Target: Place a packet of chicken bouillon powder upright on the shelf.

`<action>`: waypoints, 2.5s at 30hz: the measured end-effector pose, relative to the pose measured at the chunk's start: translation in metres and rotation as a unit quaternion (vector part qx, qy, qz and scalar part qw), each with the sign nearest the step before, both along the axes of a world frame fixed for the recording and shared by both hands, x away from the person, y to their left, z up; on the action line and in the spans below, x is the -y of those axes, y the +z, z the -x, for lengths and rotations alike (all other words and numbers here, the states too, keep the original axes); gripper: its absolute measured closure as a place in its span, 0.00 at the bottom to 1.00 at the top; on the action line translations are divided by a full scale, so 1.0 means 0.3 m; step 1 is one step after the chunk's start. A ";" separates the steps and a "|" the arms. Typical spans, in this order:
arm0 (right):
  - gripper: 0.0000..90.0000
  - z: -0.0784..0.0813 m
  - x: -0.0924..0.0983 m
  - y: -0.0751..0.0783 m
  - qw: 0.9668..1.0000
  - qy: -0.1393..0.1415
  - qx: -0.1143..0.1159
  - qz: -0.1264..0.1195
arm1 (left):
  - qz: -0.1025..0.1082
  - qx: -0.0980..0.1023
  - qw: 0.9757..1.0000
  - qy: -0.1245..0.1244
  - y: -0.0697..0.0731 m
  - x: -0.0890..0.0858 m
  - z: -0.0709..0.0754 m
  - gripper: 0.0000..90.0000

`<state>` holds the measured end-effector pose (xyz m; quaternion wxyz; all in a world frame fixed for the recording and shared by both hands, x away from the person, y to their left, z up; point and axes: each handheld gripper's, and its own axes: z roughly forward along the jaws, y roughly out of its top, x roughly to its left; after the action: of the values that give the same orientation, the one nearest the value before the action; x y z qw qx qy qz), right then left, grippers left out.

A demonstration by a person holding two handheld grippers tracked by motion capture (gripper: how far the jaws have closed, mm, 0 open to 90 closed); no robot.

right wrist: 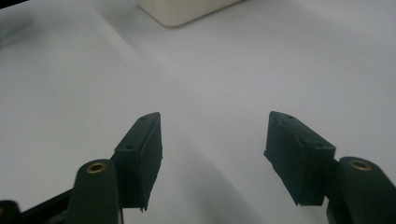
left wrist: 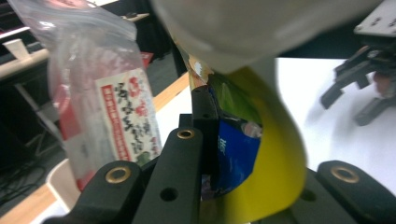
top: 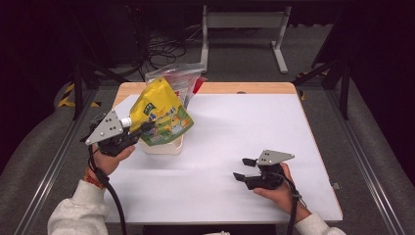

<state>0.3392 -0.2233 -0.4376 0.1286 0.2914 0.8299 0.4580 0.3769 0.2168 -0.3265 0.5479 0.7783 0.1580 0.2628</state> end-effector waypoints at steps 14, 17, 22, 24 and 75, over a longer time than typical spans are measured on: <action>0.40 0.002 -0.004 -0.006 1.000 0.003 -0.004 0.001 | -0.063 -0.022 0.998 -0.001 -0.054 -0.011 -0.085 0.98; 0.40 0.001 -0.006 -0.008 1.000 0.003 -0.005 0.001 | -0.082 -0.031 0.996 0.001 -0.064 -0.018 -0.099 0.98; 0.40 0.001 -0.009 -0.010 1.000 0.005 -0.005 0.003 | -0.089 -0.047 0.995 -0.002 -0.085 -0.033 -0.119 0.98; 0.40 0.001 -0.008 -0.009 1.000 0.004 -0.005 0.002 | -0.092 -0.053 0.994 -0.007 -0.093 -0.038 -0.125 0.98; 0.35 0.002 -0.018 -0.012 1.000 0.013 -0.011 0.015 | 0.009 -0.128 0.992 0.012 -0.189 -0.121 -0.110 0.67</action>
<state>0.3386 -0.2180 -0.4412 0.1175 0.2835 0.8420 0.4438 0.4101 0.2529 -0.3832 0.5269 0.7987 0.2381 0.1663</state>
